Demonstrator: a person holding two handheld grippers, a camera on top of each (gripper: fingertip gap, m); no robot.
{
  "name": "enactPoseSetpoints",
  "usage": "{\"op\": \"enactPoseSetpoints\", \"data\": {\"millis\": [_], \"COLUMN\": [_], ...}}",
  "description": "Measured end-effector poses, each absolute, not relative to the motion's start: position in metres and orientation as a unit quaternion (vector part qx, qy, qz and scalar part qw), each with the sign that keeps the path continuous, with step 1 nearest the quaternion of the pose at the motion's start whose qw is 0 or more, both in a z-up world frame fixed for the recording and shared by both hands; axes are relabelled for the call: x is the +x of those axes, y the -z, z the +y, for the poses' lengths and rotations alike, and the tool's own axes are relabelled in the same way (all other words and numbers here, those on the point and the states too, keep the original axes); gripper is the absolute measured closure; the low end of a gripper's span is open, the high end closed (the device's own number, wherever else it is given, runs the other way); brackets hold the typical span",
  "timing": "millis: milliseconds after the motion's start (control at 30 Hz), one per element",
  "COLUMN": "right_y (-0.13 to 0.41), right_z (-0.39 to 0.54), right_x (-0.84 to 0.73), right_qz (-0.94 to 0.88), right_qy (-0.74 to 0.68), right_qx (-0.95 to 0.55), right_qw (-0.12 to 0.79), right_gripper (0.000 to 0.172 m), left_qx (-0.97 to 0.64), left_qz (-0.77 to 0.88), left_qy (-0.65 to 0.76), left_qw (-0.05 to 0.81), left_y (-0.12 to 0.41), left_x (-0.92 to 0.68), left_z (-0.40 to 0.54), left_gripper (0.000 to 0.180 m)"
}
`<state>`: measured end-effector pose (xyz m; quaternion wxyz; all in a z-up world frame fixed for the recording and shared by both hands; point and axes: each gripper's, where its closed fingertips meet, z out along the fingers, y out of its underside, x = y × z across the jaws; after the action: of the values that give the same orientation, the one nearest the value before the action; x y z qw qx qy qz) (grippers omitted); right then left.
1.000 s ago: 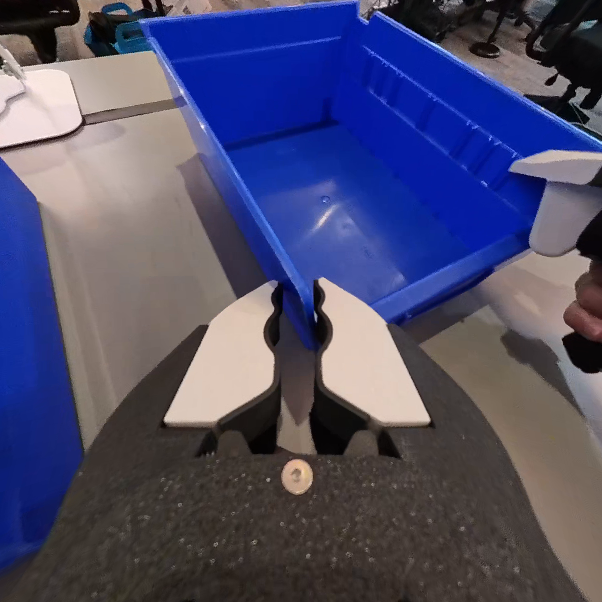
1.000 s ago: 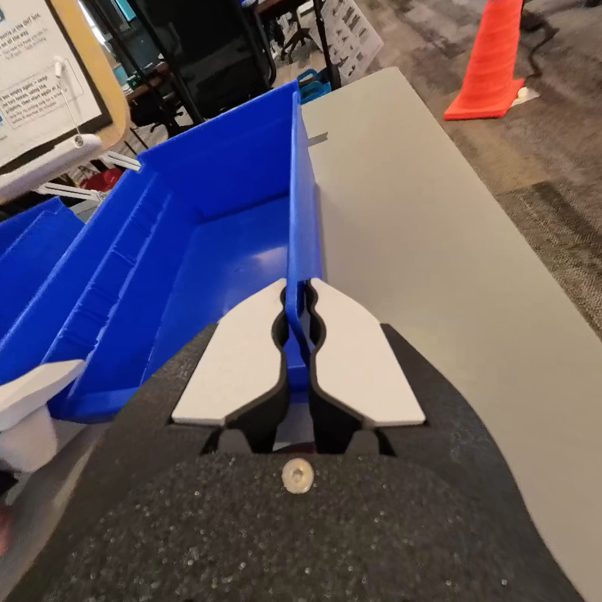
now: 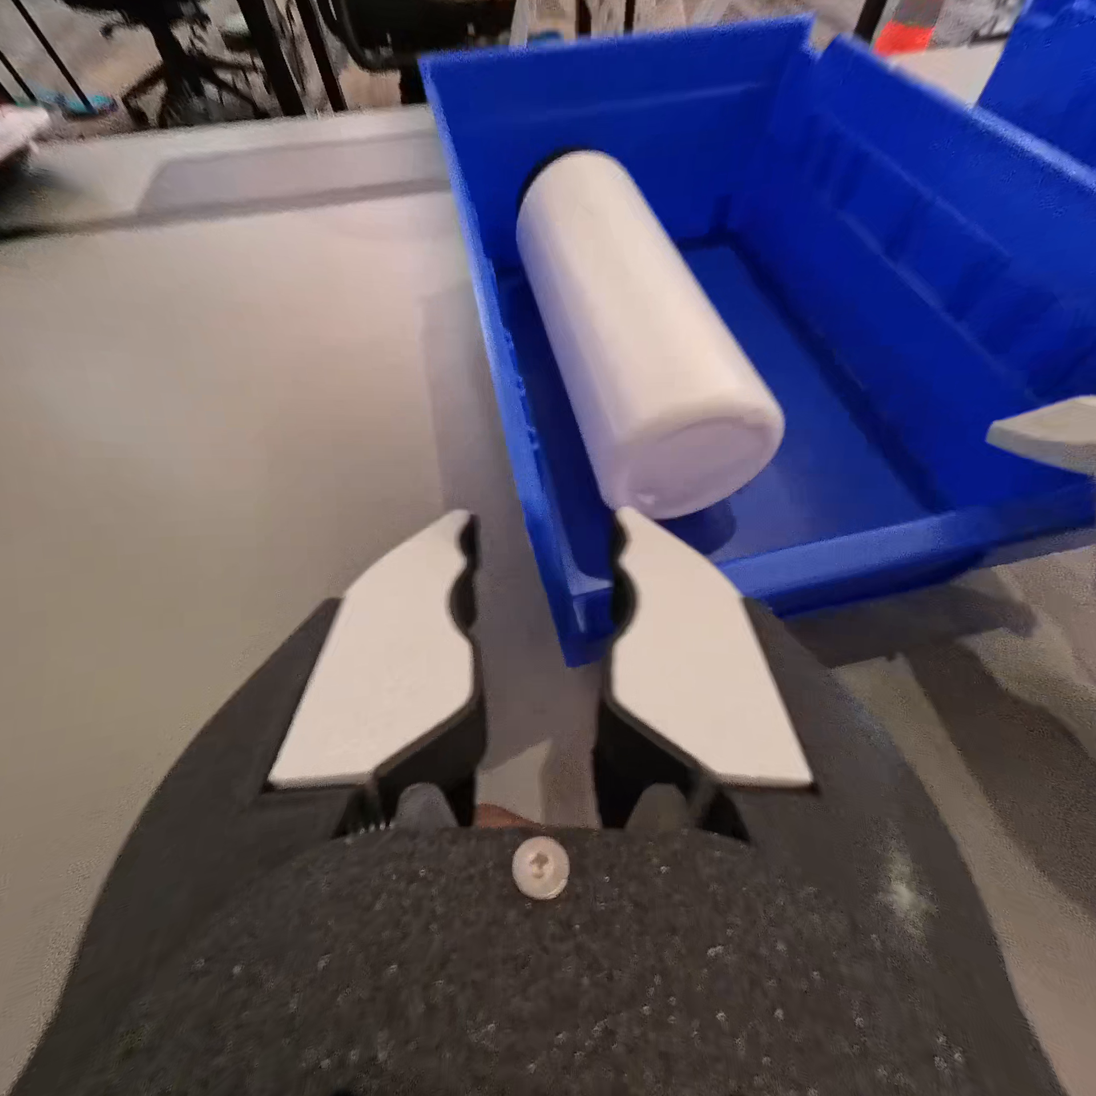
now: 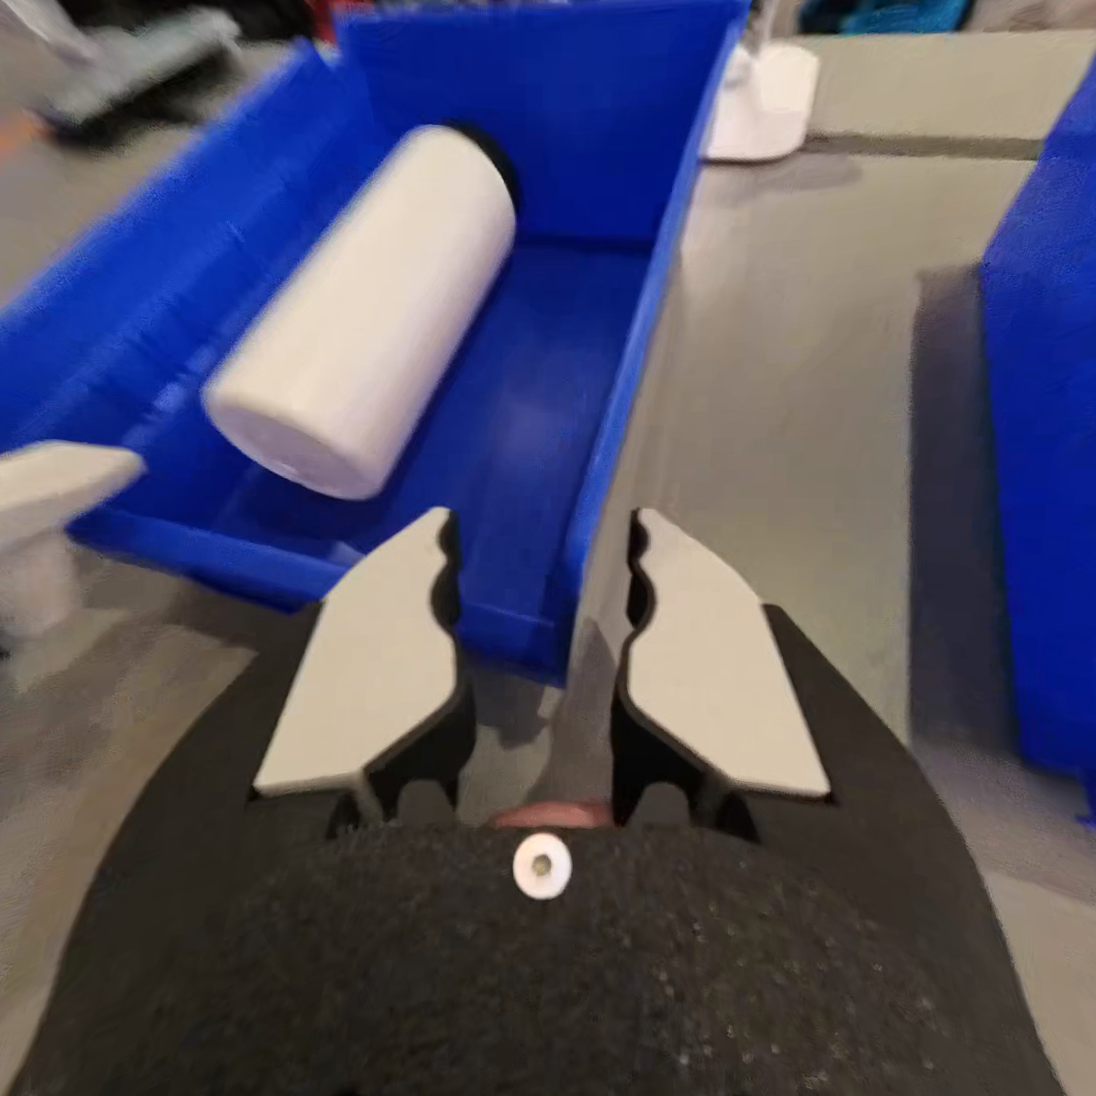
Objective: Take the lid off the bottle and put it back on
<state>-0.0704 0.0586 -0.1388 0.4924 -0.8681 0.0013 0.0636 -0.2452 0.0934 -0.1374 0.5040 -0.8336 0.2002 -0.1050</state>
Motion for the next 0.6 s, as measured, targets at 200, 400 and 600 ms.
{"op": "enactPoseSetpoints", "data": {"millis": [200,400,600], "right_y": [0.133,0.103,0.081], "right_z": [0.054,0.061,0.097], "right_x": [-0.073,-0.101,-0.172], "right_qz": [0.012,0.019,0.013], "right_qy": [0.031,0.058,0.045], "right_qx": [-0.838,-0.802,-0.781], "right_qw": [0.545,0.594,0.623], "right_gripper": [0.167,0.168,0.167], "left_qx": [-0.841,-0.832,-0.811], "left_qz": [0.172,0.142,0.093], "left_qy": [0.115,0.131,0.116], "left_qw": [0.5,0.52,0.565], "left_y": [0.135,0.116,0.096], "left_x": [-0.257,-0.287,-0.364], "left_z": [0.107,0.118,0.146], "left_gripper": [0.178,0.179,0.179]}}
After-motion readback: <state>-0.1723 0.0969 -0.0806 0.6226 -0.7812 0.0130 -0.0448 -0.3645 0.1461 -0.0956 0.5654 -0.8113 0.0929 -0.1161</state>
